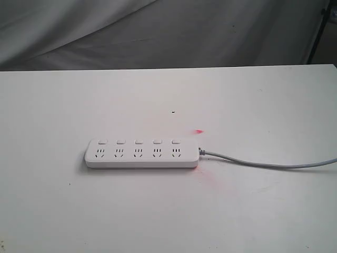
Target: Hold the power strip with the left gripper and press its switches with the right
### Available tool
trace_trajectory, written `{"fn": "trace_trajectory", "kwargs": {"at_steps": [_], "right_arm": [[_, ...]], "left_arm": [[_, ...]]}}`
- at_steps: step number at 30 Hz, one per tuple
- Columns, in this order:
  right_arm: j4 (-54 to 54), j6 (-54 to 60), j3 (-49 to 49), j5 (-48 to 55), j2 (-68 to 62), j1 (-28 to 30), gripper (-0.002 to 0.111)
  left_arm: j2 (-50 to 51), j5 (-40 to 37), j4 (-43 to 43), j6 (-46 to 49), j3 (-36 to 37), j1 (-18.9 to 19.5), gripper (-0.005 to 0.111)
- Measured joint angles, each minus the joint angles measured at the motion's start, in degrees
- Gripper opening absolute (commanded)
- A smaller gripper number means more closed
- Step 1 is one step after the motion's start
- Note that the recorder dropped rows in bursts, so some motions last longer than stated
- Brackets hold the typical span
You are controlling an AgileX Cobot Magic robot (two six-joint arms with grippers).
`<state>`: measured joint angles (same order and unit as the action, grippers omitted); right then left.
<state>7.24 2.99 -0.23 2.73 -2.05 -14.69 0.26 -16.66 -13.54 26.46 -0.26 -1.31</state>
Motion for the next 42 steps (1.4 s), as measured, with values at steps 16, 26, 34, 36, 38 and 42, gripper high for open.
{"fn": "trace_trajectory", "kwargs": {"at_steps": [16, 26, 34, 36, 38, 42], "right_arm": [[0.0, 0.0, 0.0, 0.0, 0.0, 0.0, 0.000], [0.0, 0.0, 0.0, 0.0, 0.0, 0.0, 0.000], [0.0, 0.0, 0.0, 0.0, 0.0, 0.0, 0.000], [0.0, 0.0, 0.0, 0.0, 0.0, 0.0, 0.000], [0.0, 0.0, 0.0, 0.0, 0.0, 0.0, 0.000], [0.0, 0.0, 0.0, 0.0, 0.0, 0.0, 0.000]], "left_arm": [[0.0, 0.0, 0.0, 0.0, 0.0, 0.0, 0.001], [0.9, 1.8, 0.0, -0.1, -0.4, 0.0, 0.001], [21.8, 2.0, -0.2, -0.1, -18.6, 0.0, 0.001], [26.6, 2.1, -0.2, -0.1, -23.2, 0.0, 0.001], [28.6, 2.2, -0.2, -0.1, -25.6, 0.0, 0.001], [28.5, 2.5, -0.3, -0.1, -25.9, 0.0, 0.001]]}}
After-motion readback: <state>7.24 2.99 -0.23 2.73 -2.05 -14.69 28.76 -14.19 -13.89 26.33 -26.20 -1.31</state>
